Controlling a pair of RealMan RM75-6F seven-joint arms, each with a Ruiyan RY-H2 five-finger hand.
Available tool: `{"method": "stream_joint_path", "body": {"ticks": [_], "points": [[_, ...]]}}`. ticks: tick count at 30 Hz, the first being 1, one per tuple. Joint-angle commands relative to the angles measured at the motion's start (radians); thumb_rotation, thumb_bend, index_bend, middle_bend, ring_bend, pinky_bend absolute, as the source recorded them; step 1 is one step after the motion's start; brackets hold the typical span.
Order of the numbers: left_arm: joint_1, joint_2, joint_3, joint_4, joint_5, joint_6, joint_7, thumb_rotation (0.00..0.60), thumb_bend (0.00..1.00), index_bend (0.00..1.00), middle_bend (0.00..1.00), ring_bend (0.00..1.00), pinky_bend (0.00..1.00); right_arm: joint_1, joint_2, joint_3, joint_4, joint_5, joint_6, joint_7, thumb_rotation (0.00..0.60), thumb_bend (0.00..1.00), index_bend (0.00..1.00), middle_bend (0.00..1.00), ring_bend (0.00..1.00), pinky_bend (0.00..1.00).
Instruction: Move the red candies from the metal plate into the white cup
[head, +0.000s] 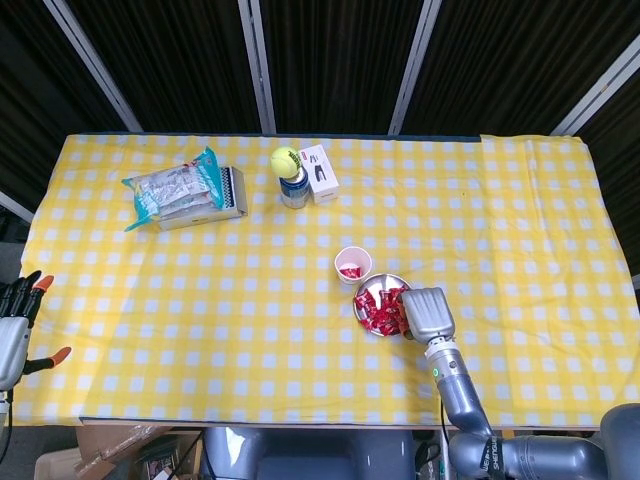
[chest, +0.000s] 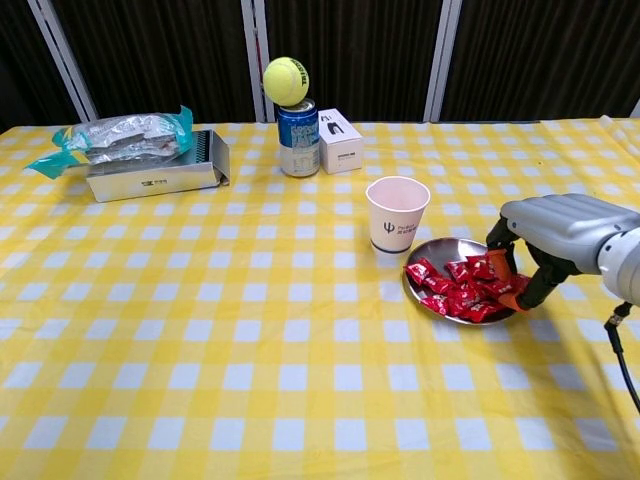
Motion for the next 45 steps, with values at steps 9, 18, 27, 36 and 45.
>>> {"method": "stream_joint_path", "body": {"ticks": [9, 18, 27, 36, 45], "points": [[-0.001, 0.0, -0.001, 0.0, -0.001, -0.001, 0.001, 0.6, 0.04, 0.0, 0.0, 0.0, 0.0, -0.014, -0.006, 0.015, 0.006, -0.054, -0.005, 0.029, 0.6, 0.48, 0.68, 0.56, 0.75, 0.9], [-0.001, 0.001, -0.002, 0.0, -0.002, -0.002, -0.003, 0.6, 0.04, 0.0, 0.0, 0.0, 0.0, 0.0, 0.039, 0.062, -0.071, -0.079, 0.025, -0.01, 0.6, 0.49, 0.68, 0.56, 0.75, 0.9], [-0.002, 0.003, 0.0, -0.004, -0.002, -0.006, -0.005, 0.6, 0.04, 0.0, 0.0, 0.0, 0.0, 0.042, 0.093, 0.154, -0.158, -0.068, 0.04, -0.049, 0.6, 0.49, 0.68, 0.56, 0.75, 0.9], [-0.007, 0.009, -0.001, -0.01, -0.013, -0.022, -0.009, 0.6, 0.04, 0.0, 0.0, 0.0, 0.0, 0.117, 0.066, 0.224, -0.124, -0.005, -0.013, -0.065, 0.6, 0.49, 0.68, 0.56, 0.75, 0.9], [-0.01, 0.015, -0.002, -0.015, -0.022, -0.034, -0.014, 0.6, 0.04, 0.0, 0.0, 0.0, 0.0, 0.199, -0.02, 0.25, 0.022, 0.048, -0.095, -0.054, 0.6, 0.49, 0.67, 0.56, 0.75, 0.9]]}}
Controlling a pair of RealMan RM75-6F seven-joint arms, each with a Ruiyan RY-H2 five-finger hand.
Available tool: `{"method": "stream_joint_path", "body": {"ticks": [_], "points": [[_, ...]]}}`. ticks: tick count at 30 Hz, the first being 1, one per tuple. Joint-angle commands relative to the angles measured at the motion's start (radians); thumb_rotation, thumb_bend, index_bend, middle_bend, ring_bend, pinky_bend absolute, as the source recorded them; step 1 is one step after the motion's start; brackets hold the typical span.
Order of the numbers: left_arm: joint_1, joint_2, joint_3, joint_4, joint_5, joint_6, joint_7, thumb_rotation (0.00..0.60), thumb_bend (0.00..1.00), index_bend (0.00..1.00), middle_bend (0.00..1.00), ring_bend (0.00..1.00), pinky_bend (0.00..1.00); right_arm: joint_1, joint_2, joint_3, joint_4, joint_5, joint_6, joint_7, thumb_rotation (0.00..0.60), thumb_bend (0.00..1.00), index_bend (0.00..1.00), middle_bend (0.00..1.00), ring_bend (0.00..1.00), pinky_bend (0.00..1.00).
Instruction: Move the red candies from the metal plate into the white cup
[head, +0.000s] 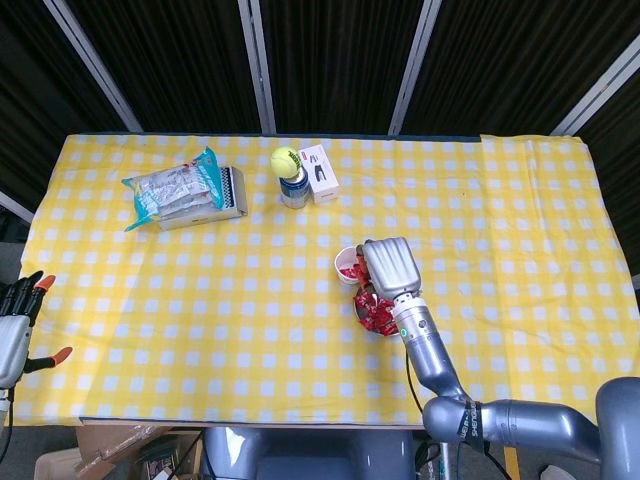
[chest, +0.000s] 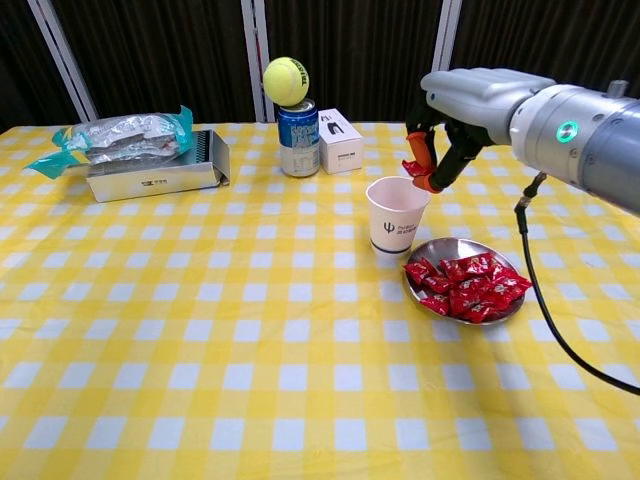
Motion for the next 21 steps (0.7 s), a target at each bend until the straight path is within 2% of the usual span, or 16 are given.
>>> {"method": "stream_joint_path", "body": {"ticks": [1, 6, 12, 15, 21], "points": [[0.0, 0.001, 0.0, -0.001, -0.003, -0.003, -0.003, 0.6, 0.04, 0.0, 0.0, 0.0, 0.0, 0.038, -0.045, 0.014, 0.076, 0.023, -0.037, 0.011, 0.6, 0.49, 0.67, 0.56, 0.75, 0.9], [-0.002, 0.008, -0.001, -0.005, -0.015, -0.015, -0.011, 0.6, 0.04, 0.0, 0.0, 0.0, 0.0, 0.069, -0.078, 0.024, 0.156, 0.04, -0.067, 0.026, 0.6, 0.49, 0.66, 0.56, 0.75, 0.9], [-0.003, 0.014, 0.0, -0.01, -0.023, -0.023, -0.017, 0.6, 0.04, 0.0, 0.0, 0.0, 0.0, 0.088, -0.097, 0.015, 0.214, 0.05, -0.088, 0.03, 0.6, 0.47, 0.56, 0.53, 0.75, 0.9], [-0.003, 0.015, 0.0, -0.011, -0.024, -0.024, -0.016, 0.6, 0.04, 0.0, 0.0, 0.0, 0.0, 0.09, -0.1, 0.011, 0.224, 0.056, -0.089, 0.033, 0.6, 0.43, 0.52, 0.5, 0.75, 0.9], [-0.002, 0.016, 0.0, -0.013, -0.025, -0.023, -0.015, 0.6, 0.04, 0.0, 0.0, 0.0, 0.0, 0.087, -0.088, 0.006, 0.201, 0.049, -0.069, 0.032, 0.6, 0.43, 0.48, 0.47, 0.75, 0.9]]}}
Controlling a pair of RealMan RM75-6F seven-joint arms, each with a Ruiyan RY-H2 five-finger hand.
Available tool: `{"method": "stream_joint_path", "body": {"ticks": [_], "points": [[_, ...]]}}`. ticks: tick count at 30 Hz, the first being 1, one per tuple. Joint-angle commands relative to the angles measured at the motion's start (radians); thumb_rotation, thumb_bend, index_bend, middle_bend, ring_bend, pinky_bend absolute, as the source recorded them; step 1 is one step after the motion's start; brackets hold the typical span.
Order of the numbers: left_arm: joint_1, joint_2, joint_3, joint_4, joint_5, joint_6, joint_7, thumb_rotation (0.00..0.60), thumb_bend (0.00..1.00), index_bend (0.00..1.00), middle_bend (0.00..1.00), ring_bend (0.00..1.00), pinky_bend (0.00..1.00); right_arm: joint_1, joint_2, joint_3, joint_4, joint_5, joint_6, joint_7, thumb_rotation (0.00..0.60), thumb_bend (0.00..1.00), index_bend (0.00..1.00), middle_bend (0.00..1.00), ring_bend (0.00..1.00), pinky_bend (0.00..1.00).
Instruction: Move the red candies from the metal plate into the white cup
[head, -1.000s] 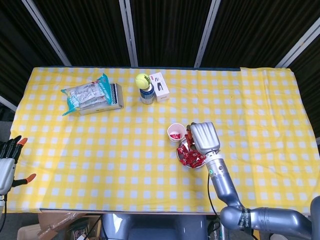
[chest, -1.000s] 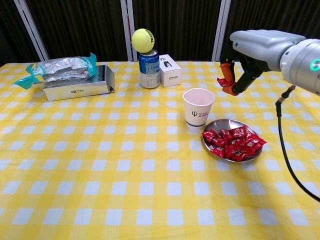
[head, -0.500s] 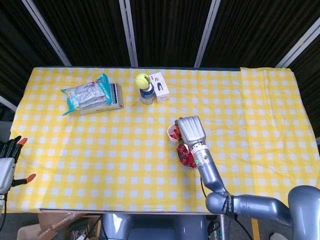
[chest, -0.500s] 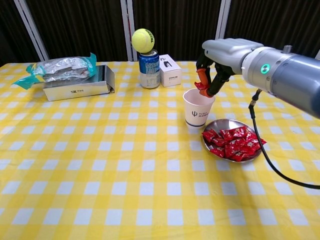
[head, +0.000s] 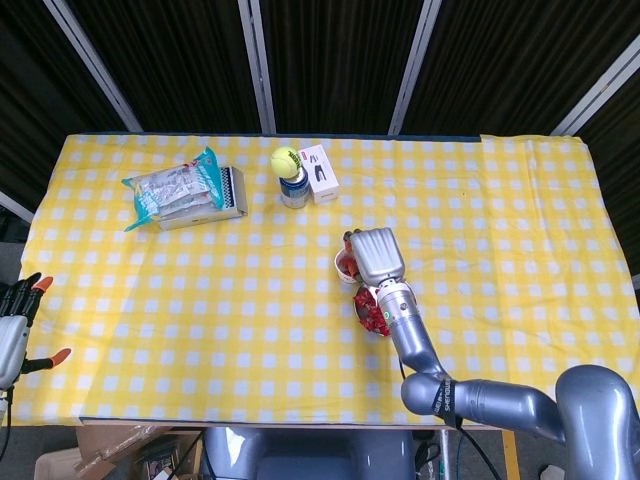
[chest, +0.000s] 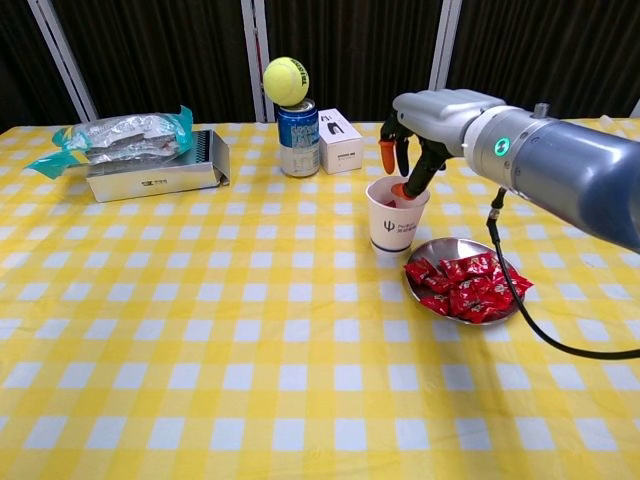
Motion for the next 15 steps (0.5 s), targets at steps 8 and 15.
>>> {"method": "stream_joint_path", "body": {"ticks": [8, 15], "points": [[0.002, -0.002, 0.0, 0.001, 0.005, 0.009, 0.002, 0.6, 0.04, 0.0, 0.0, 0.0, 0.0, -0.034, 0.063, -0.018, -0.131, -0.036, 0.077, -0.005, 0.6, 0.42, 0.42, 0.41, 0.75, 0.9], [0.006, -0.008, 0.001, 0.006, 0.016, 0.024, 0.003, 0.6, 0.04, 0.0, 0.0, 0.0, 0.0, -0.107, 0.155, -0.086, -0.299, -0.113, 0.167, -0.013, 0.6, 0.34, 0.34, 0.39, 0.75, 0.9]]}}
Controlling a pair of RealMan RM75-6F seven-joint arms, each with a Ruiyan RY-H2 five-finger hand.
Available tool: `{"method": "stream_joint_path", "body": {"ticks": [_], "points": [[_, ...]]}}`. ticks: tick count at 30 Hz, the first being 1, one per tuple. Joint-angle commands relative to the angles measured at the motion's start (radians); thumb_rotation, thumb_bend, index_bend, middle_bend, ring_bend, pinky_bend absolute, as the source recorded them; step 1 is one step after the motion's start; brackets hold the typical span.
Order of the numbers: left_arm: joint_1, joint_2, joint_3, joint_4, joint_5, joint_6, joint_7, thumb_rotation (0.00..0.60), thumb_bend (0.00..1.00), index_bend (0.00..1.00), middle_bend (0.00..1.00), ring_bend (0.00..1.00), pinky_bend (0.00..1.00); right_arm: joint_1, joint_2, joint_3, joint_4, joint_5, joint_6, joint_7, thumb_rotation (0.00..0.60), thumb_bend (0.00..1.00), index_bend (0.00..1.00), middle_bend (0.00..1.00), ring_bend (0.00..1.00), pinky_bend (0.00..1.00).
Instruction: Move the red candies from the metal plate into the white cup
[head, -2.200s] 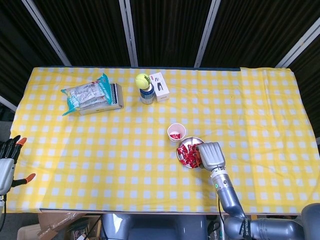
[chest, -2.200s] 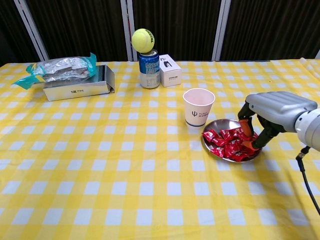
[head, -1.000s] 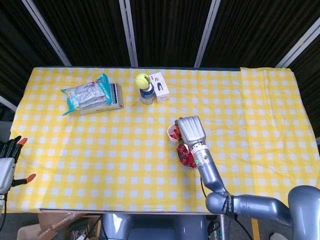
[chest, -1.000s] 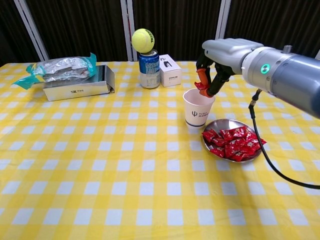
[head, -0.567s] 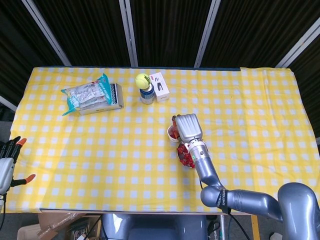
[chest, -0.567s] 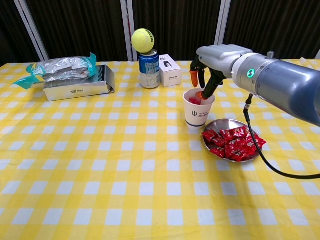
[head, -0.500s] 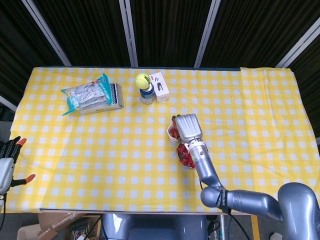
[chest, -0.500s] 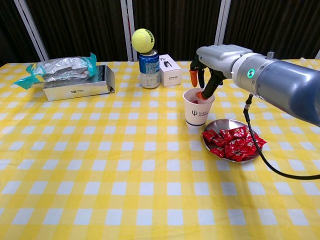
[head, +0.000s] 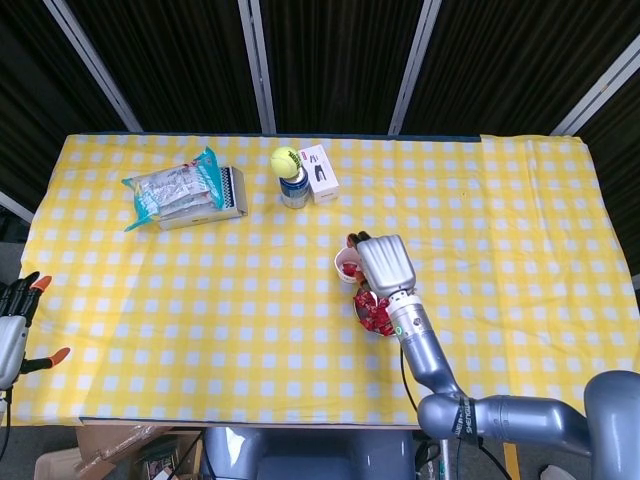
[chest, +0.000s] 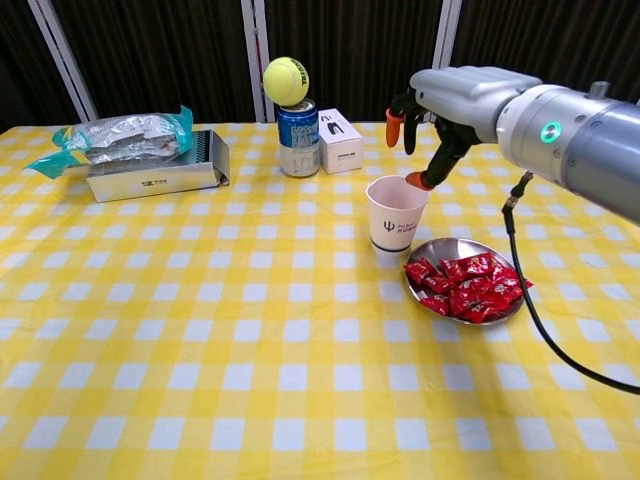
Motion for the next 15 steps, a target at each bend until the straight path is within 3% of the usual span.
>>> {"method": "stream_joint_path", "body": {"ticks": [1, 7, 15], "points": [[0.001, -0.002, 0.001, 0.001, 0.003, 0.004, 0.0, 0.6, 0.04, 0.0, 0.0, 0.0, 0.0, -0.055, 0.068, -0.053, -0.104, -0.053, 0.06, -0.007, 0.6, 0.33, 0.33, 0.39, 0.75, 0.9], [0.004, -0.006, 0.002, 0.004, 0.015, 0.017, 0.006, 0.6, 0.04, 0.0, 0.0, 0.0, 0.0, -0.124, 0.142, -0.128, -0.228, -0.114, 0.115, -0.009, 0.6, 0.24, 0.26, 0.48, 0.75, 0.9], [0.008, -0.016, 0.007, 0.005, 0.033, 0.032, 0.024, 0.6, 0.04, 0.0, 0.0, 0.0, 0.0, -0.175, 0.149, -0.202, -0.263, -0.12, 0.133, -0.033, 0.6, 0.24, 0.21, 0.69, 0.77, 0.9]]}}
